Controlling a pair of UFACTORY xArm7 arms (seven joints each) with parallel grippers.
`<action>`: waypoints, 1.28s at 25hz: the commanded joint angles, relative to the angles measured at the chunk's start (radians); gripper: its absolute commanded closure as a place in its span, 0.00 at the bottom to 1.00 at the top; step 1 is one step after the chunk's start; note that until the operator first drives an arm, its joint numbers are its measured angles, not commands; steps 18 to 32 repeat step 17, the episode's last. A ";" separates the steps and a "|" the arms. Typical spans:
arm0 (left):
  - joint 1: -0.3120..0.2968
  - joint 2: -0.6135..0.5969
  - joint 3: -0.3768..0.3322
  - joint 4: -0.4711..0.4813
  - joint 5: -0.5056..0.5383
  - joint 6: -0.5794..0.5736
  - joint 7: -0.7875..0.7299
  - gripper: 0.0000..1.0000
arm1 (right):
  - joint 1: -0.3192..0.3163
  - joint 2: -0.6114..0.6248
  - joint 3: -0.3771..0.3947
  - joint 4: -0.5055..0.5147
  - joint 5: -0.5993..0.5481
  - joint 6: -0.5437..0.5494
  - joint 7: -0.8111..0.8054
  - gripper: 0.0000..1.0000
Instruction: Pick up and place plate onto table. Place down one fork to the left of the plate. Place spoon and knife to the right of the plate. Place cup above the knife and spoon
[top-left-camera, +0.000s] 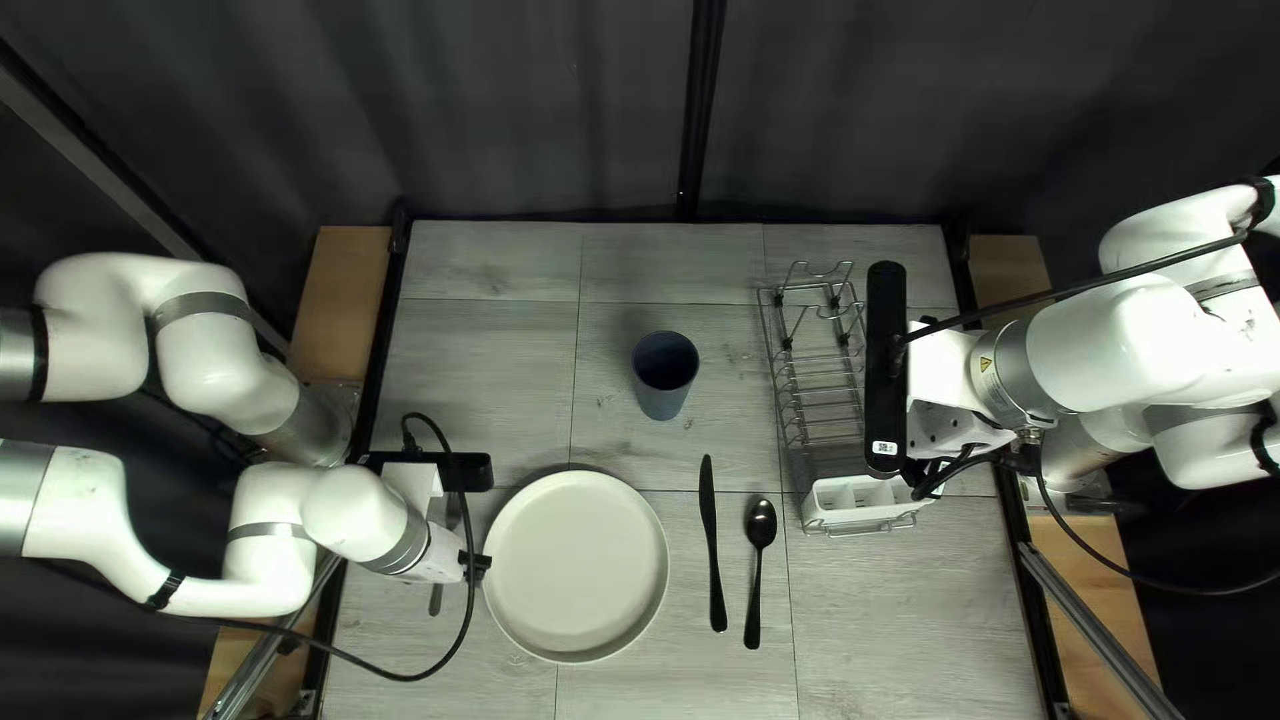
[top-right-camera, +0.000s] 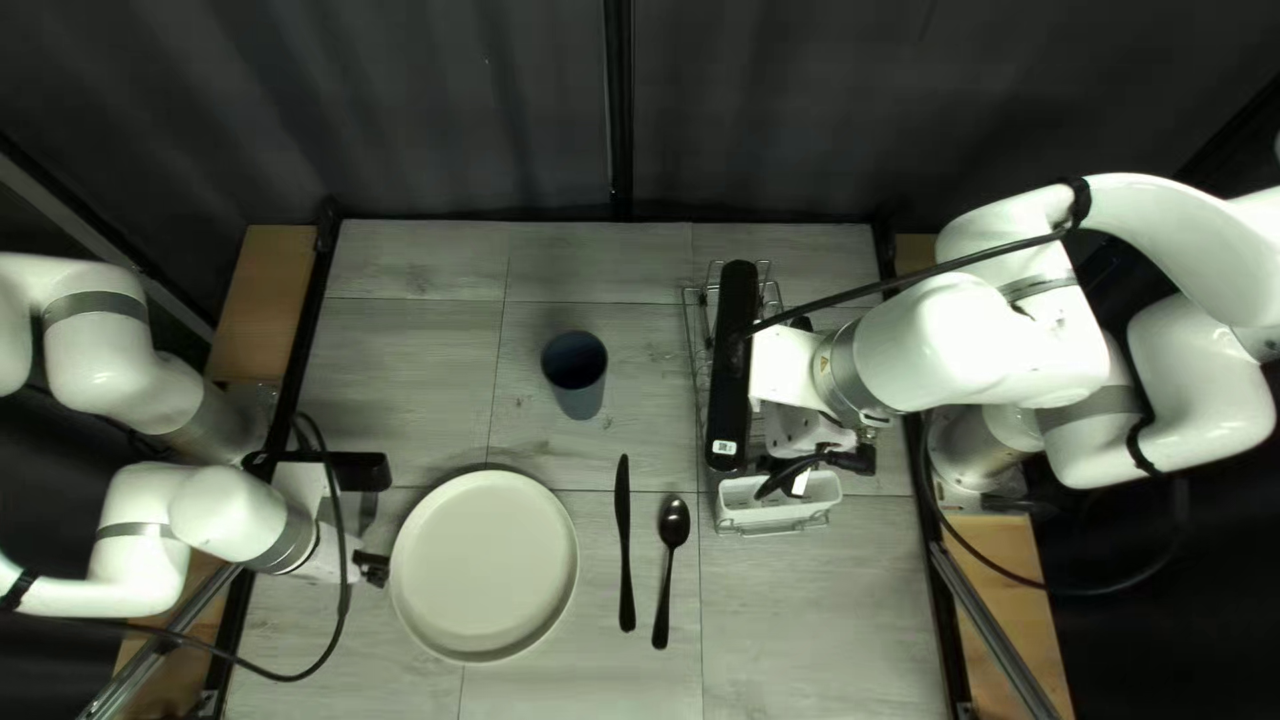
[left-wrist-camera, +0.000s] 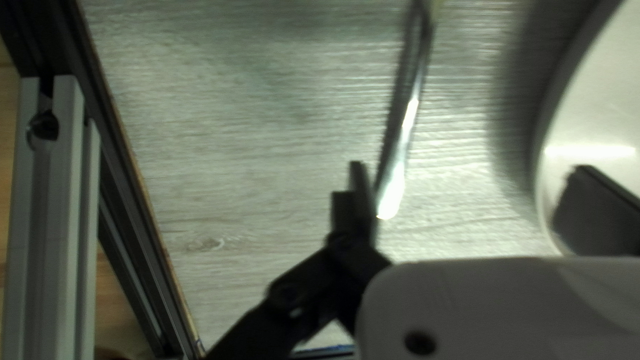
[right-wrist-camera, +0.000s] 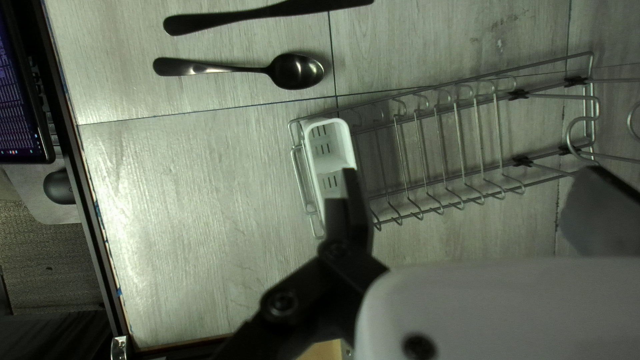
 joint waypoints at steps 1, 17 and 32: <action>-0.016 -0.077 0.133 0.021 0.147 0.107 0.036 0.00 | 0.000 0.000 0.000 0.000 0.000 0.000 0.000 0.00; -0.035 -0.188 0.256 0.106 0.325 0.274 0.004 0.00 | 0.000 0.000 0.000 0.000 0.000 0.000 0.000 0.00; -0.035 -0.188 0.256 0.106 0.325 0.274 0.004 0.00 | 0.000 0.000 0.000 0.000 0.000 0.000 0.000 0.00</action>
